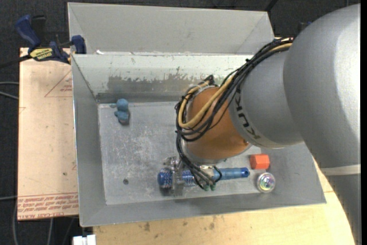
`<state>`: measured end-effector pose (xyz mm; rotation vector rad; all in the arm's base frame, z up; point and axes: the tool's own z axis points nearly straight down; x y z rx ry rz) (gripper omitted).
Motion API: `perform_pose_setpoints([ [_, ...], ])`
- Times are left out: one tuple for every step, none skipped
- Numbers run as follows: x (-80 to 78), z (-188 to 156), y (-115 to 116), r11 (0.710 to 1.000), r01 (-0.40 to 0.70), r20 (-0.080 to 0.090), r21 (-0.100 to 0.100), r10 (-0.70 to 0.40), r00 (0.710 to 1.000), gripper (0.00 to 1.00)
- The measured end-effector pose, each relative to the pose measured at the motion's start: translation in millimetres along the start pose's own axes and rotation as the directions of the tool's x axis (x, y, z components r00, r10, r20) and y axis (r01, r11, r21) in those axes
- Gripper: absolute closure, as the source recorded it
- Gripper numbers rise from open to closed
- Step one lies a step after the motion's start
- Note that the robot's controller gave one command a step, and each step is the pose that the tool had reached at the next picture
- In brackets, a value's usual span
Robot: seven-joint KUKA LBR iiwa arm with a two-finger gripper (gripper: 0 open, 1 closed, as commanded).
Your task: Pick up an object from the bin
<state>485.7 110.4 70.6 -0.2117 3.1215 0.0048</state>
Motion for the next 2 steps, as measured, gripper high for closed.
perform_pose_setpoints([
  [-2.3,-72.3,0.5,1.0,-0.001,-0.007,0.001,0.001,1.0,1.0],
  [-2.8,-81.6,0.5,1.0,-0.002,-0.011,0.001,0.002,1.0,1.0],
])
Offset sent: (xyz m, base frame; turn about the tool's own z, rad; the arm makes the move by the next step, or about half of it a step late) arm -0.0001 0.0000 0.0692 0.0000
